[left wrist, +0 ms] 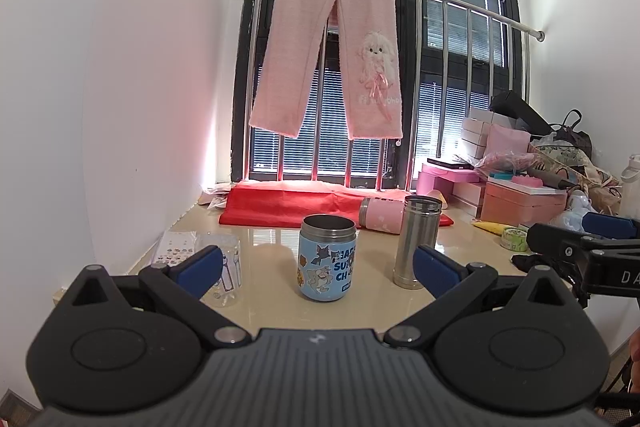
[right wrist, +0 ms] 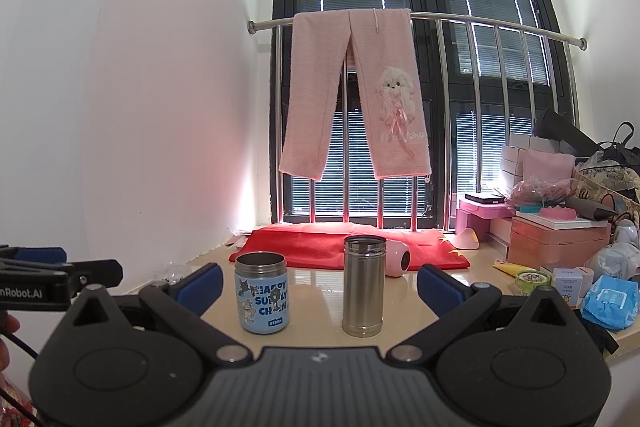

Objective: Flip cup upright

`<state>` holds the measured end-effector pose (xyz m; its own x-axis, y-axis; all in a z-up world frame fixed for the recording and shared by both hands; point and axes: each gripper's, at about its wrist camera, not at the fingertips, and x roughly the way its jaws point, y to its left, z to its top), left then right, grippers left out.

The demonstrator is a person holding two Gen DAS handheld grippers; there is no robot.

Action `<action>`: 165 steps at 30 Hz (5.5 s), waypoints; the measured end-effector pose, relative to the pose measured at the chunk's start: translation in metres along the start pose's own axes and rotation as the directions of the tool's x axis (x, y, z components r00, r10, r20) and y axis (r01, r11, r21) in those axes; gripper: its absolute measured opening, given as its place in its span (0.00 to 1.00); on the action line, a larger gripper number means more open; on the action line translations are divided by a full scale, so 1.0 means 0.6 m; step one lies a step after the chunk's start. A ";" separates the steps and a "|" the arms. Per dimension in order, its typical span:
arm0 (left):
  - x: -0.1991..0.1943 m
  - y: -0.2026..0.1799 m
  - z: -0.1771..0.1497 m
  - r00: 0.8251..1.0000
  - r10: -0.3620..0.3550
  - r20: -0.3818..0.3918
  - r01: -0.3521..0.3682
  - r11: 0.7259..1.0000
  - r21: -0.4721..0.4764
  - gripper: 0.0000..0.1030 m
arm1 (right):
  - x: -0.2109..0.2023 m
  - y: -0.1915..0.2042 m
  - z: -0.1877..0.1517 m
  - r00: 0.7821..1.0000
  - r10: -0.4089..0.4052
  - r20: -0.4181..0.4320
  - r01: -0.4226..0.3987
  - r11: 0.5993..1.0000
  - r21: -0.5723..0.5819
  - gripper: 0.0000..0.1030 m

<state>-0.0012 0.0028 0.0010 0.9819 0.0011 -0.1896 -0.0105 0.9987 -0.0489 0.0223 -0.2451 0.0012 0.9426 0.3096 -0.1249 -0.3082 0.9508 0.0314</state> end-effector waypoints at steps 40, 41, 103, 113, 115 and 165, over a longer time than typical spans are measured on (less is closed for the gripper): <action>0.031 -0.025 0.006 1.000 -0.024 -0.014 0.024 1.000 0.004 1.00 | 0.016 -0.027 0.006 1.000 -0.009 -0.026 0.009 1.000 -0.018 1.00; 0.038 -0.030 0.008 0.999 -0.027 -0.019 0.027 1.000 0.003 1.00 | 0.019 -0.035 0.007 0.999 -0.015 -0.033 0.015 1.000 -0.018 1.00; 0.657 -0.140 0.193 0.855 0.058 -0.516 -0.019 0.997 0.081 1.00 | 1.037 -0.210 0.065 0.511 0.095 -0.854 -0.670 0.667 -0.327 1.00; 0.647 -0.114 0.194 0.856 0.091 -0.508 -0.086 0.996 0.034 1.00 | 1.025 -0.214 0.030 0.525 0.141 -0.840 -0.634 0.723 -0.275 0.80; 0.635 -0.114 0.200 0.864 0.088 -0.496 -0.094 0.995 0.014 1.00 | 0.984 -0.224 0.045 0.571 0.139 -0.809 -0.608 0.734 -0.302 0.80; 0.350 -0.254 0.119 0.852 0.006 -0.523 -0.020 1.000 -0.022 1.00 | 0.394 -0.330 0.102 0.694 0.246 -0.676 -0.229 0.966 0.117 0.99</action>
<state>0.2201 -0.1459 0.0387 0.7380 -0.0194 -0.6745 -0.0346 0.9972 -0.0665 0.3142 -0.3598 0.0263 0.4916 0.4431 -0.7497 -0.4985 0.8490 0.1749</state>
